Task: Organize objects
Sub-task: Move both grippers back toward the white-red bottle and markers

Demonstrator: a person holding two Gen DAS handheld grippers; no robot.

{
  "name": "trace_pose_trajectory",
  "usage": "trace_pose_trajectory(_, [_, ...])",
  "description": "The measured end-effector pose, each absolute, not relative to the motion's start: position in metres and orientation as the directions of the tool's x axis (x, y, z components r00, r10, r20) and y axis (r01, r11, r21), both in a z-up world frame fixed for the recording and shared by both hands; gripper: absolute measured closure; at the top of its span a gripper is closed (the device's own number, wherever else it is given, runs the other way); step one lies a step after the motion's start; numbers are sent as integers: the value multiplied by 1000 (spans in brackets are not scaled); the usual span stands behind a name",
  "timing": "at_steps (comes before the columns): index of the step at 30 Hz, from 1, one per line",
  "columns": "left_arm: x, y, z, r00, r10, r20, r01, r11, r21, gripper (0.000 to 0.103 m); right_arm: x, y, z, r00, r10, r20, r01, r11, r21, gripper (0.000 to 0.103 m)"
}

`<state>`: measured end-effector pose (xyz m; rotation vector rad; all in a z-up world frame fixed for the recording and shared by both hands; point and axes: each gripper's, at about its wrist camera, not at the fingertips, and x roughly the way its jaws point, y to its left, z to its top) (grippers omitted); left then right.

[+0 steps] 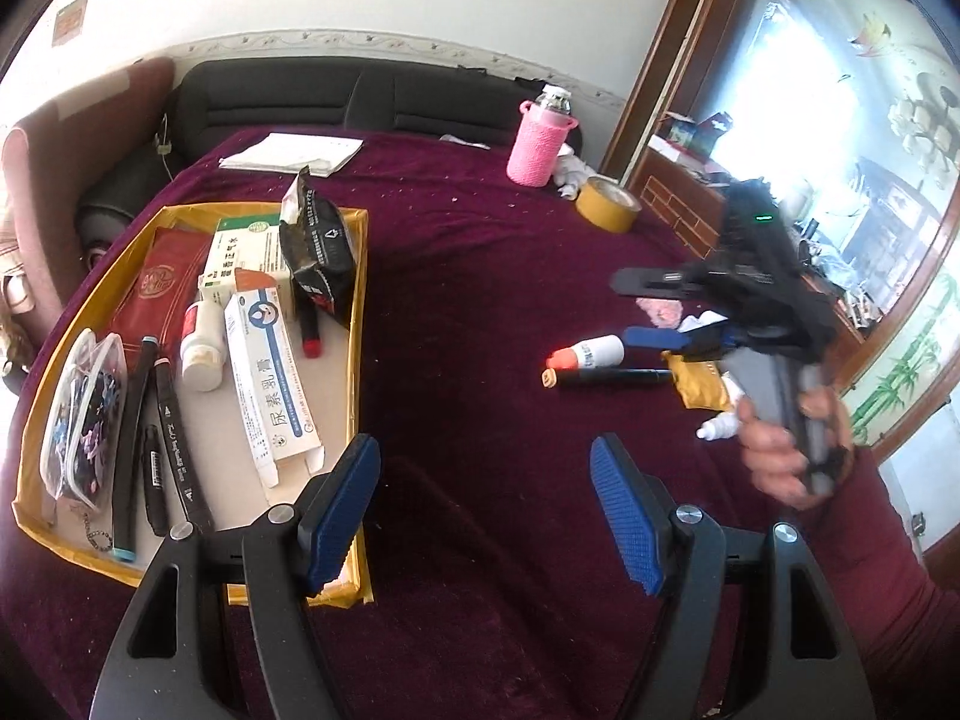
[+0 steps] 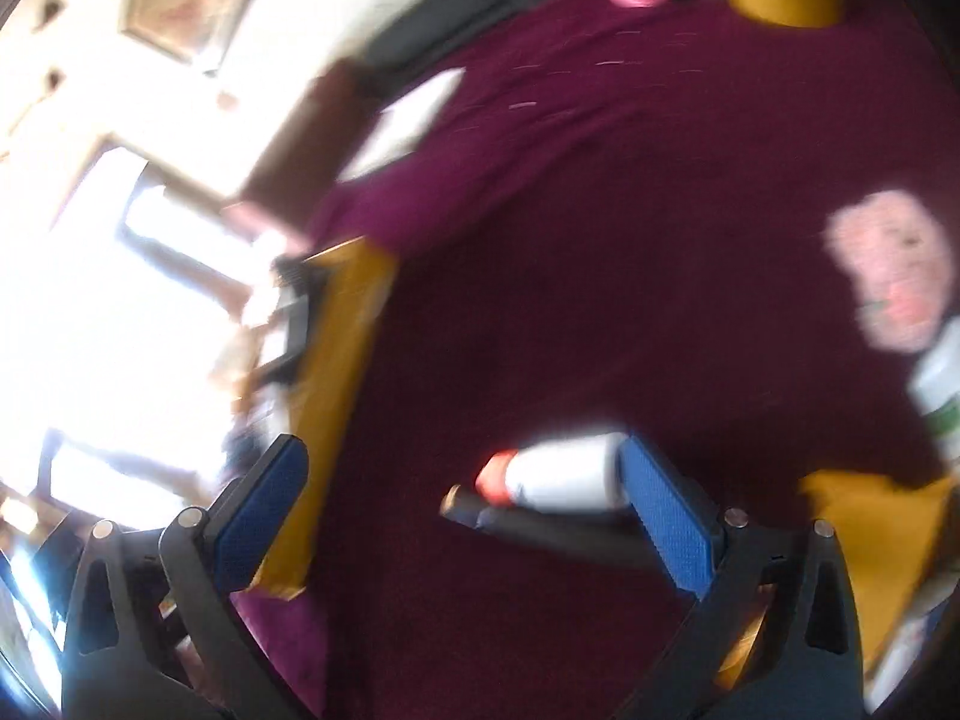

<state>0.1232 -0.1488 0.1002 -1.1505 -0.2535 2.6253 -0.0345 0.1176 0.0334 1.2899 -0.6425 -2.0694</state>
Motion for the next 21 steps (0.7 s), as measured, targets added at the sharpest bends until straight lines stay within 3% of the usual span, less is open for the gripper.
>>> trace_pose_trajectory(7, [108,-117,83,-596,299,-745,-199,-954,-224,36,-6,158,56,-518,-642,-566,263,-749,609,0])
trace_pose_trajectory(12, [93,-83,85,-612,271,-743,-270,-955,-126,36,-6,200,37,-576,-641,-508,189,-709,680,0])
trace_pose_trajectory(16, [53,-52,83,-630,253,-734,-333,-942,-39,36,-6,223,39,-592,-653,-472,156,-668,728,0])
trace_pose_trajectory(21, [-12,-31,55,-540,266,-798,-371,-927,-57,37,-6,226,49,-632,-630,-451,158,-675,721,0])
